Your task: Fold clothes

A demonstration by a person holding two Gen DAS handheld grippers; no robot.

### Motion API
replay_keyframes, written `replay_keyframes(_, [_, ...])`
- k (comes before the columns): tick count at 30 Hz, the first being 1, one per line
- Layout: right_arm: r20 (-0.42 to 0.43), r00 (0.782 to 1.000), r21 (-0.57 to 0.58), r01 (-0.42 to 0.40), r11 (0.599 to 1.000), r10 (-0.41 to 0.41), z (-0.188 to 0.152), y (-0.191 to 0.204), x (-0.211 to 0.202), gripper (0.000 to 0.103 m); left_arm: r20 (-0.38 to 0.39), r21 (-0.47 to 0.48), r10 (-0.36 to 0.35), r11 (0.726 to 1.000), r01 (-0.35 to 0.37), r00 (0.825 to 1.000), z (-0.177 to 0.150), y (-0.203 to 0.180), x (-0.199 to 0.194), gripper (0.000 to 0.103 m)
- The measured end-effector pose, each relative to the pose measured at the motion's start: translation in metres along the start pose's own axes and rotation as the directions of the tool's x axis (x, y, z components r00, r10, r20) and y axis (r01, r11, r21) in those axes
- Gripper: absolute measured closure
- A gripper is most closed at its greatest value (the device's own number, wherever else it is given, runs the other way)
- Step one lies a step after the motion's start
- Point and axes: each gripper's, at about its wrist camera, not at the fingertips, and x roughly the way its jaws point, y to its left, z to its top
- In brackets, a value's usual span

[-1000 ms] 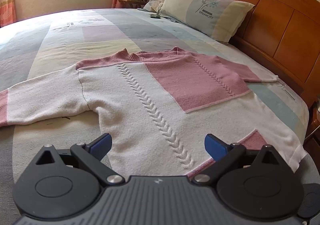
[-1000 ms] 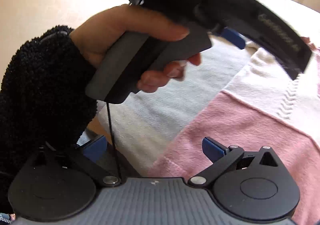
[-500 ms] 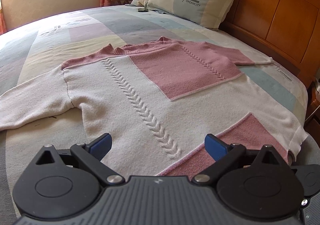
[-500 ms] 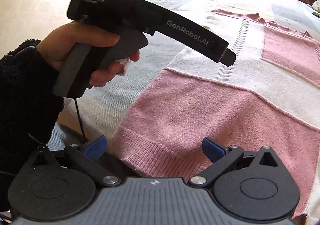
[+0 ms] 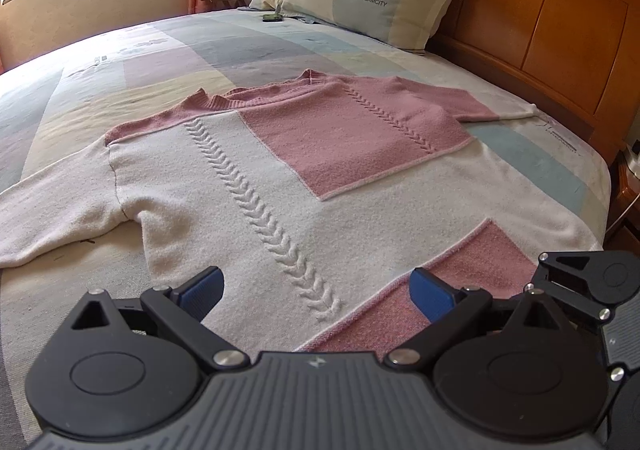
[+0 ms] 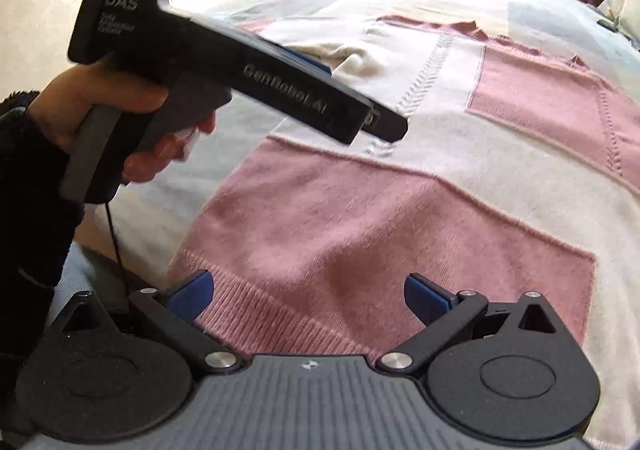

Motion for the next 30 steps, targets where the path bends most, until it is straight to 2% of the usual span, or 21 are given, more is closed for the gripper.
replay_keyframes(3, [-0.028,0.999,0.048,0.033,0.998,-0.032,-0.008,-0.015,0.008,0.000,-0.003,0.010,-0.007,1.000,0.007,1.000,0.000,-0.003,0.002,0.004])
replay_keyframes(8, [-0.074,0.997,0.070,0.000,0.998,0.005,-0.042,-0.014,-0.014,0.000,-0.015,0.012,0.007,1.000,-0.007,1.000,0.001,-0.004,0.009,0.004])
replay_keyframes(10, [-0.089,0.996,0.069,-0.010,0.998,0.016,-0.037,-0.014,-0.018,0.000,-0.009,0.008,0.011,1.000,-0.011,1.000,0.002,-0.004,0.009,0.004])
replay_keyframes(11, [-0.071,0.997,0.073,-0.009,0.997,0.015,-0.031,-0.016,-0.019,0.000,-0.003,0.005,0.014,1.000,-0.014,1.000,0.001,-0.004,0.008,0.004])
replay_keyframes(14, [0.002,0.995,0.035,0.101,0.994,-0.101,-0.010,-0.019,-0.012,0.000,0.004,-0.008,0.028,1.000,-0.028,1.000,0.000,-0.001,0.006,0.004])
replay_keyframes(16, [0.040,0.979,0.004,0.202,0.979,-0.202,0.004,-0.025,0.003,0.000,-0.002,-0.018,0.035,0.999,-0.035,0.999,0.000,0.002,0.006,0.004])
replay_keyframes(17, [0.030,0.975,0.004,0.222,0.975,-0.222,0.009,-0.028,0.013,0.000,-0.005,-0.018,0.041,0.999,-0.041,0.999,-0.001,0.002,0.007,0.004])
replay_keyframes(19, [0.013,0.981,0.030,0.195,0.980,-0.195,0.016,-0.036,0.031,0.000,-0.006,-0.012,0.044,0.999,-0.044,0.999,-0.001,0.002,0.007,0.004])
replay_keyframes(23, [0.047,0.979,0.019,0.200,0.980,-0.201,0.018,-0.036,0.048,0.000,0.000,-0.012,0.036,0.999,-0.036,0.999,0.001,0.002,0.007,0.004])
replay_keyframes(25, [0.031,0.979,0.020,0.201,0.979,-0.202,0.019,-0.034,0.039,0.000,0.001,-0.016,0.037,0.999,-0.037,0.999,0.001,0.003,0.006,0.004])
replay_keyframes(30, [0.056,0.970,0.002,0.239,0.971,-0.238,0.004,-0.033,0.011,0.000,-0.005,-0.014,0.040,0.999,-0.040,0.999,0.000,0.003,0.008,0.004])
